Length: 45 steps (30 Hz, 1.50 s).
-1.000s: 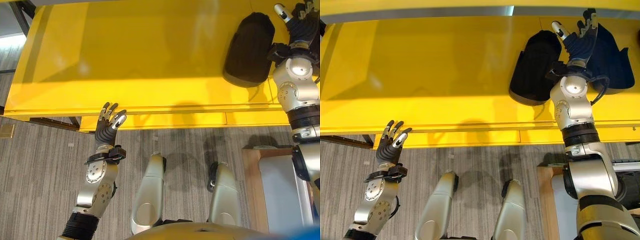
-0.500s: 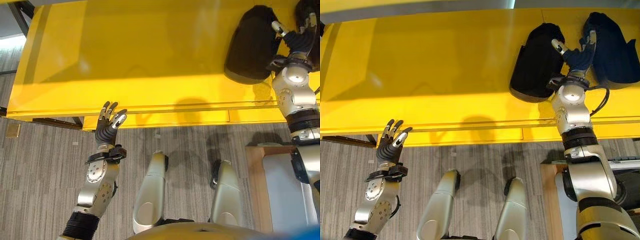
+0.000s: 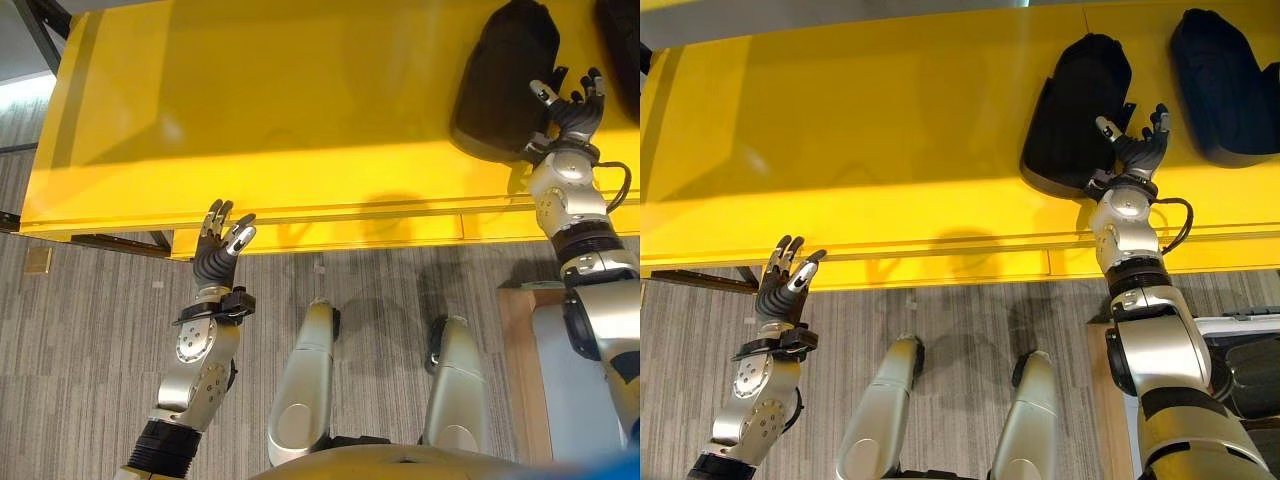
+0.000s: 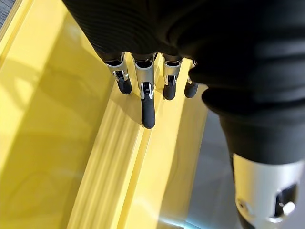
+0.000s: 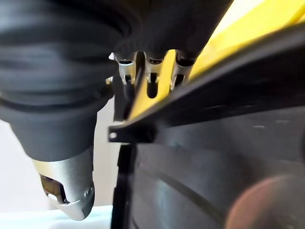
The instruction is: Move parts from the plastic box to the shelf.
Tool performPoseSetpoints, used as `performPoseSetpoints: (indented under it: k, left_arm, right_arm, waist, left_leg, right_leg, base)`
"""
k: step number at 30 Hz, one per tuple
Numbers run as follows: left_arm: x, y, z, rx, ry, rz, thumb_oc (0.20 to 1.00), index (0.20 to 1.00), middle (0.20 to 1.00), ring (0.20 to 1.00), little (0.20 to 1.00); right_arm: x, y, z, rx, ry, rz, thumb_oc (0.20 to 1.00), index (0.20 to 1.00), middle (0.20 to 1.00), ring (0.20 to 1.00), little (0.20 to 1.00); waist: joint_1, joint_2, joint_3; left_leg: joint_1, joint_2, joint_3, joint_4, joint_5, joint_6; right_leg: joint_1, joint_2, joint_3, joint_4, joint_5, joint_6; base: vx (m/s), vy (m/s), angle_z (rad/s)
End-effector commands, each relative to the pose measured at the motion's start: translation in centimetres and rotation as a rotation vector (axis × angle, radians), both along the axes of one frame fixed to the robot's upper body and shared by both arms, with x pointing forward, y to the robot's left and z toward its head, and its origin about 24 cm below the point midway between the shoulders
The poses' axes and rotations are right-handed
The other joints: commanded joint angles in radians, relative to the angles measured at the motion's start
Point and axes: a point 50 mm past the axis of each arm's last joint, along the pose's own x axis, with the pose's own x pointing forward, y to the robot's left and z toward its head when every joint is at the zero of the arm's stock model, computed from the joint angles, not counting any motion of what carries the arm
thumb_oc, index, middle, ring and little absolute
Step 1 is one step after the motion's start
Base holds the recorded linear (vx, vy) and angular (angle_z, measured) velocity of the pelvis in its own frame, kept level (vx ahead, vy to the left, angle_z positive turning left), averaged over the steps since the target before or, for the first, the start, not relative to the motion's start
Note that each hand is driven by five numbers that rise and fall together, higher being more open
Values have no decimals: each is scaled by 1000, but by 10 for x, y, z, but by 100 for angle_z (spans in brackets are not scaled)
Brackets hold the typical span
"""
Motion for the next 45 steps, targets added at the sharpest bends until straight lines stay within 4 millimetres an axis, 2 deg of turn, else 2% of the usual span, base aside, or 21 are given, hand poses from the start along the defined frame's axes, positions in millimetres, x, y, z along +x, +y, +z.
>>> performPoseSetpoints:
  k: [1, 7, 16, 24, 28, 31, 32, 34, 37, 45]
  left_arm:
    - [3, 1, 19, 43, -101, -27, 1000, 1000, 1000, 1000, 1000]
    - [5, -3, 23, 55, -122, -57, 1000, 1000, 1000, 1000, 1000]
    - [6, -5, 24, 49, -129, -73, 1000, 1000, 1000, 1000, 1000]
    - [7, -6, 26, 61, -146, -79, 1000, 1000, 1000, 1000, 1000]
    - [7, -5, 28, 62, -157, -72, 1000, 1000, 1000, 1000, 1000]
    - [6, -4, 29, 62, -163, -62, 1000, 1000, 1000, 1000, 1000]
    - [6, -4, 29, 62, -163, -62, 1000, 1000, 1000, 1000, 1000]
    - [5, -4, 29, 62, -166, -61, 1000, 1000, 1000, 1000, 1000]
    - [5, -4, 31, 63, -181, -59, 1000, 1000, 1000, 1000, 1000]
    - [5, -1, 36, 61, -207, -44, 1000, 1000, 1000, 1000, 1000]
  right_arm:
    - [5, -1, 9, 49, -9, 8, 1000, 1000, 1000, 1000, 1000]
    - [5, -19, 3, 86, 87, -43, 1000, 1000, 1000, 1000, 1000]
    - [10, -12, -1, 11, 159, 1, 1000, 1000, 1000, 1000, 1000]
    - [16, 5, -8, -283, 306, 53, 1000, 1000, 1000, 1000, 1000]
    - [17, 9, -11, -354, 337, 62, 1000, 1000, 1000, 1000, 1000]
    - [19, 13, -10, -564, 418, 65, 1000, 1000, 1000, 1000, 1000]
    - [19, 13, -10, -564, 418, 65, 1000, 1000, 1000, 1000, 1000]
    - [18, 13, -12, -729, 470, 48, 1000, 1000, 1000, 1000, 1000]
    - [17, 13, -22, -767, 517, 66, 1000, 1000, 1000, 1000, 1000]
    - [16, 11, -23, -837, 537, 74, 1000, 1000, 1000, 1000, 1000]
  waist:
    - [23, 11, 0]
    - [44, 20, 6]
    - [55, 20, 11]
    - [60, 18, 17]
    - [62, 16, 18]
    - [67, 14, 20]
    - [67, 14, 20]
    - [70, 12, 23]
    - [77, 12, 25]
    - [93, 11, 28]
  left_leg:
    - [-22, -24, -24, -3, -45, 80]
    - [-30, -26, -31, 0, -37, 78]
    - [-31, -24, -35, -6, -27, 76]
    - [-26, -25, -36, -21, -17, 77]
    - [-27, -26, -38, -24, -16, 77]
    - [-28, -28, -39, -26, -12, 78]
    - [-28, -28, -39, -26, -12, 78]
    - [-30, -30, -38, -28, -9, 79]
    - [-35, -35, -42, -26, -9, 81]
    - [-38, -40, -48, -27, -6, 83]
  right_leg:
    - [118, 8, -29, 50, -146, -85]
    - [114, 7, -37, 60, -152, -87]
    - [114, 6, -41, 55, -148, -87]
    - [115, 5, -46, 50, -143, -86]
    - [116, 5, -48, 46, -138, -84]
    - [115, 0, -52, 44, -132, -82]
    - [115, 0, -52, 44, -132, -82]
    - [117, -1, -55, 40, -129, -80]
    - [118, -4, -60, 38, -128, -79]
    - [122, -8, -65, 33, -125, -77]
  base:
    - [-17, -28, 6]
    - [-22, -21, 5]
    - [-4, -2, 0]
    - [0, 0, 0]
    - [0, 0, 0]
    - [0, 0, 0]
    - [0, 0, 0]
    - [0, 0, 0]
    - [0, 0, 0]
    - [0, 0, 0]
